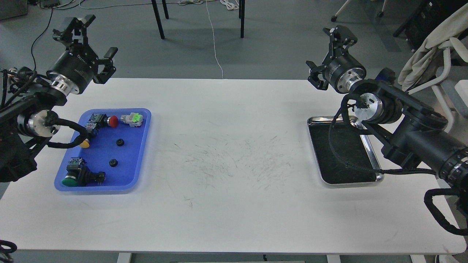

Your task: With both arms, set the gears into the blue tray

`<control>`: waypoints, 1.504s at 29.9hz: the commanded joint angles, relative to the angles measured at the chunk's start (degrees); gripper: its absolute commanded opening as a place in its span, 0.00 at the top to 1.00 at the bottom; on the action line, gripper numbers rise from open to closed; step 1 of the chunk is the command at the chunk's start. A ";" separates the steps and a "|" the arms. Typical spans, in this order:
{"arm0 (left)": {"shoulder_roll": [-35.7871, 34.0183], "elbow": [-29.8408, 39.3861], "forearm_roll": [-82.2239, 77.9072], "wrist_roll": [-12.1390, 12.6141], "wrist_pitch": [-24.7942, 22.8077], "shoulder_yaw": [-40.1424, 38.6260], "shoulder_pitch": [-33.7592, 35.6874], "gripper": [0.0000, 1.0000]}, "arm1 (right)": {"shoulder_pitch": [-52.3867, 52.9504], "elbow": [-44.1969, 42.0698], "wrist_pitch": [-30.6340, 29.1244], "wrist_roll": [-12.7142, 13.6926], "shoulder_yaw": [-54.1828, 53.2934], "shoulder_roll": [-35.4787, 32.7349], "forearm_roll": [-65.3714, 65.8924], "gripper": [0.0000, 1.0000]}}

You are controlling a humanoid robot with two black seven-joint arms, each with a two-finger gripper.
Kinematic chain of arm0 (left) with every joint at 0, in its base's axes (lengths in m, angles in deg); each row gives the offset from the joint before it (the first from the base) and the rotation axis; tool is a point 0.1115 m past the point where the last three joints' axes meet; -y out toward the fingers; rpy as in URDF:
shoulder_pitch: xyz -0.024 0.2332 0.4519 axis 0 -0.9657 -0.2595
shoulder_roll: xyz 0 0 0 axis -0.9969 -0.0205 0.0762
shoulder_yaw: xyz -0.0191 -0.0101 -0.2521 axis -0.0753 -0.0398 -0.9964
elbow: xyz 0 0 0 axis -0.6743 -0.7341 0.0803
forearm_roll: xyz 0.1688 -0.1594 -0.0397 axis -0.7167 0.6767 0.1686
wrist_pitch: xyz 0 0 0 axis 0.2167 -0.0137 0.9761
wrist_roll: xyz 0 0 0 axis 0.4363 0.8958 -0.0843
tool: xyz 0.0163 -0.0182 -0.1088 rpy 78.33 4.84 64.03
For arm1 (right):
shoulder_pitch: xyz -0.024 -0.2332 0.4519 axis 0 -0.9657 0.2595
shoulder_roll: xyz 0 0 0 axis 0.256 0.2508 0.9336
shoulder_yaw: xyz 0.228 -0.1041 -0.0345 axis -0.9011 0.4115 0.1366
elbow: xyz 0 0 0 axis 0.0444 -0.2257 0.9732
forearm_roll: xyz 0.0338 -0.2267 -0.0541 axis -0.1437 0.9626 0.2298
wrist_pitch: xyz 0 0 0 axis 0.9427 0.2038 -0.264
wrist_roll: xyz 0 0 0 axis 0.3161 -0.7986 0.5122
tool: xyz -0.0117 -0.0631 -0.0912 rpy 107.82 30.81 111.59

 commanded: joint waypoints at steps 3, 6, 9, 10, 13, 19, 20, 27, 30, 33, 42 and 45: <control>1.25 -2.28 0.00 -0.04 -0.48 -2.48 -1.49 0.02 | 0.50 -2.77 -0.19 -0.01 -0.45 2.96 -0.22 0.01; 1.51 -3.51 0.09 -0.04 -2.85 -3.00 -1.84 0.02 | 1.64 -5.23 -0.01 -0.01 -0.54 5.86 -0.22 0.01; 3.52 -5.27 0.00 -0.04 -3.82 -2.74 -2.02 0.02 | 2.26 -9.97 -0.01 -0.01 -0.72 7.17 -0.22 0.01; 5.10 -5.19 -0.17 -0.04 -4.35 -2.39 -2.28 0.02 | 2.61 -10.33 -0.01 -0.01 -0.81 7.88 -0.30 0.01; 5.82 -4.57 -0.17 -0.04 -4.53 -1.78 -2.72 0.02 | 2.70 -10.86 -0.01 -0.01 -1.16 8.32 -0.31 0.01; 5.12 -4.83 0.00 7.39 -3.21 1.30 -1.67 0.01 | 2.00 -9.11 -0.27 -0.01 -2.74 7.63 -0.39 0.01; 5.12 -4.84 0.00 7.56 -2.95 1.39 -1.41 0.01 | 1.73 -8.06 -0.36 -0.01 -2.74 6.84 -0.39 0.01; 5.73 -8.00 -0.26 7.56 0.04 1.21 0.00 0.01 | -2.31 4.42 -0.98 -0.01 -2.56 -5.98 -0.39 0.01; 6.79 -8.09 -0.08 7.48 0.39 -0.01 -0.09 0.01 | -3.63 7.06 -0.98 -0.01 -2.74 -9.95 -0.48 0.01; 7.23 -8.44 -0.70 7.48 0.83 -0.64 -0.44 0.01 | -4.51 9.00 -0.80 -0.01 -2.92 -11.10 -0.48 0.01; 6.00 -8.18 -0.79 7.21 1.97 -0.98 -0.96 0.01 | -4.60 9.00 -0.18 -0.36 -3.00 -11.01 -0.48 0.01; 4.60 -7.92 -0.79 7.56 1.45 -0.99 -1.05 0.01 | -4.77 8.83 -0.18 -0.36 -3.00 -11.01 -0.39 0.01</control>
